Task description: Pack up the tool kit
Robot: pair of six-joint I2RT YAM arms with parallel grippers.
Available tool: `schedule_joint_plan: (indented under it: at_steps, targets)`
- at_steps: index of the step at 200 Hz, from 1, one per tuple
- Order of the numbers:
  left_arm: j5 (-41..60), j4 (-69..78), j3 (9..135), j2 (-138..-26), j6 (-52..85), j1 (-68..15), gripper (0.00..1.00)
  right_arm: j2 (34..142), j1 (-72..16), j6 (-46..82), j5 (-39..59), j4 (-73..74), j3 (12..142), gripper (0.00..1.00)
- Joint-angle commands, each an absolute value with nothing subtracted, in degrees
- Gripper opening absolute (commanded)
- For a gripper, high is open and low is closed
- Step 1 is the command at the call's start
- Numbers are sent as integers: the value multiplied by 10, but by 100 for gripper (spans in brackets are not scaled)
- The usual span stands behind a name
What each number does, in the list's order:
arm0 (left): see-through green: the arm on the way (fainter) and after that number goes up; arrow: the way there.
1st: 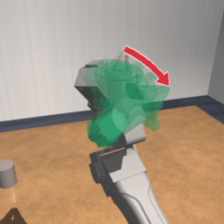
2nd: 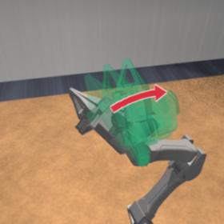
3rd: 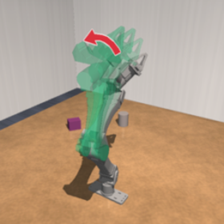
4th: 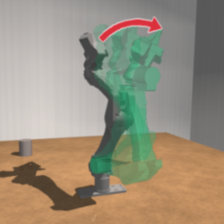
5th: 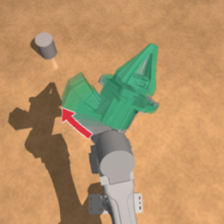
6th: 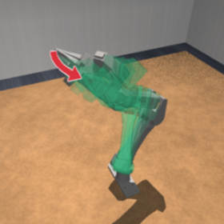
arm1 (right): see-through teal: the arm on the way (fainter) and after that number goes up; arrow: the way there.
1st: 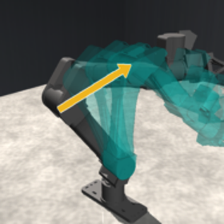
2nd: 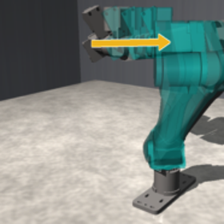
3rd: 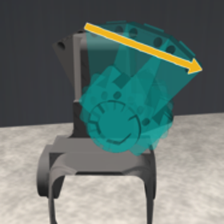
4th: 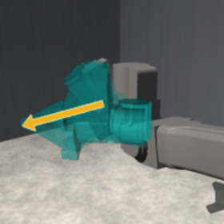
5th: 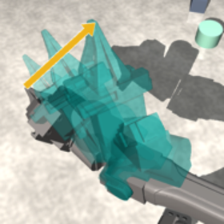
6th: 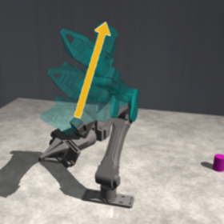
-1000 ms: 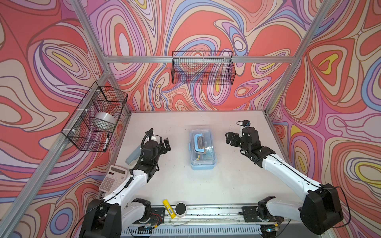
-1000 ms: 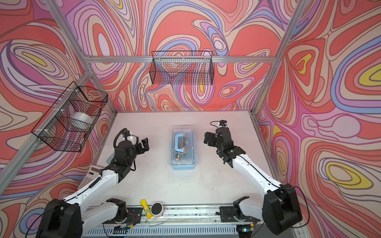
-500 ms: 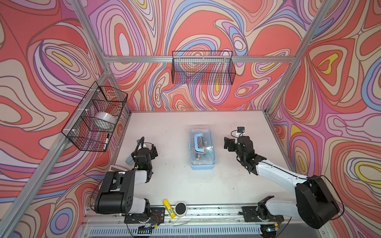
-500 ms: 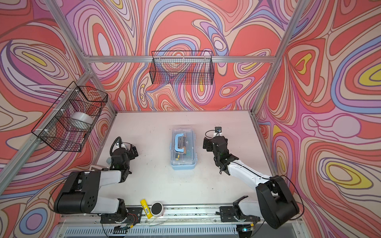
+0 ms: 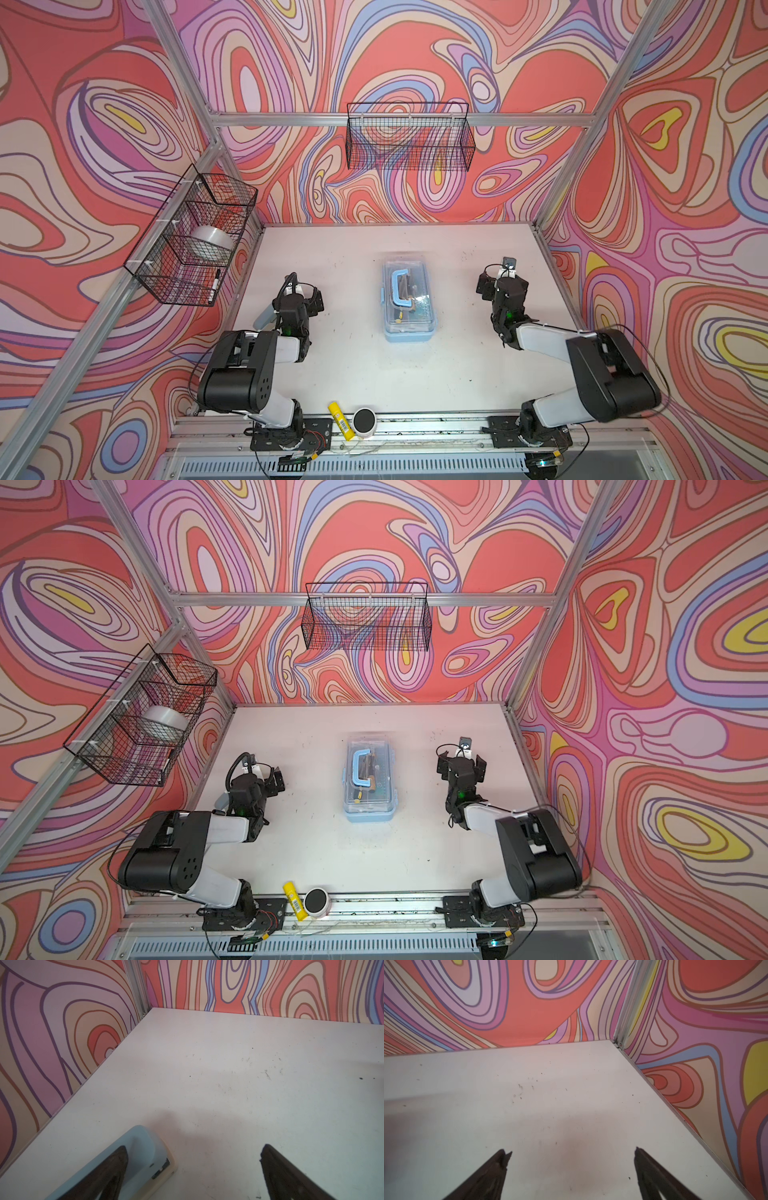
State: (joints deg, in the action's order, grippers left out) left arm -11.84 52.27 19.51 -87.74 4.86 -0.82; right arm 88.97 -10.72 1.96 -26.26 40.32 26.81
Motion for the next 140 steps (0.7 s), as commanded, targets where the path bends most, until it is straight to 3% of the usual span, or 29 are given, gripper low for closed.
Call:
schedule_joint_plan:
  at_steps: [1,22,36,50,140]
  targets:
    - [-118,538,198,-879,40,-10,100,922,-89,-22,-223,580,229,98]
    - [-117,527,200,-876,41,-9,100,1006,-64,-18,-192,762,183,98]
    - [-118,543,198,-882,39,-10,100,982,-57,2,-174,599,244,98]
    - [-118,530,202,-878,40,-10,100,982,-28,25,-149,561,262,98]
    - [-99,528,204,-881,31,-11,100,985,-28,26,-154,564,264,98]
